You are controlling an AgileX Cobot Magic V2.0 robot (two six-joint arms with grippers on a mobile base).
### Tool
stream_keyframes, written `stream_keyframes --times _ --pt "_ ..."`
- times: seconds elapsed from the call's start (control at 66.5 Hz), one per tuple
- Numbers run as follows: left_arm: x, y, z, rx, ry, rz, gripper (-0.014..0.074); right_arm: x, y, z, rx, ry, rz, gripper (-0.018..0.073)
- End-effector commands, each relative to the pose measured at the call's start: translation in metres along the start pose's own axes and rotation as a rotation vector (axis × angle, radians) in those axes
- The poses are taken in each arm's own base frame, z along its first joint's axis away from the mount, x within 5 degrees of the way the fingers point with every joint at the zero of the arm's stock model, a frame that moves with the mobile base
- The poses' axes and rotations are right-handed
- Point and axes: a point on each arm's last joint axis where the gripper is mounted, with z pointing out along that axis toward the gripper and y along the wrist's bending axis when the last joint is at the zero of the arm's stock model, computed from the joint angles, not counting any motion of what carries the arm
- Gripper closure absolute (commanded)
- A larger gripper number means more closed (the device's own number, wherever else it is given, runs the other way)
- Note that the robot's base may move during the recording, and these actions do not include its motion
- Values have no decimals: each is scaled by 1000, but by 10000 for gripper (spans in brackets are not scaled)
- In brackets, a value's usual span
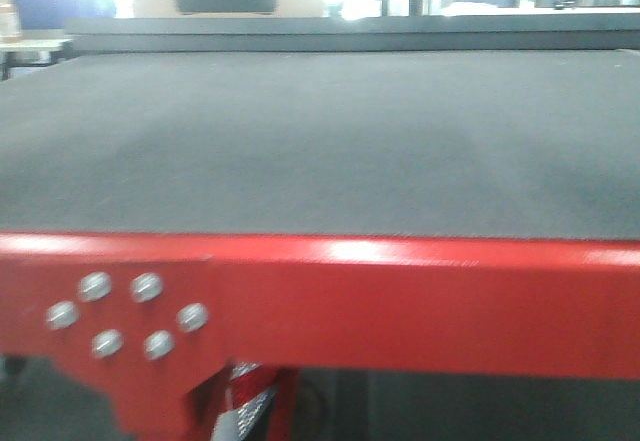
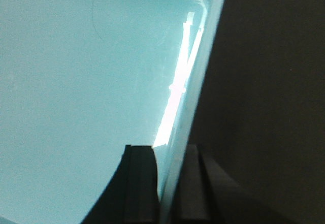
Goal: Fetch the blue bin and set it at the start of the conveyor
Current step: 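Carry the bin over the grey conveyor belt with both grippers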
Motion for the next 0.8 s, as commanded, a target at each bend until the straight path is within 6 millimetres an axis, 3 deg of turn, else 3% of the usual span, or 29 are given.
stream_keyframes --times 0.0,0.782 --pt "-13 2 -11 -14 -106 19 708 -4 -6 -9 55 -39 -57 711" --pt "-13 2 -11 -14 -106 19 708 -4 -6 -9 55 -39 -57 711"
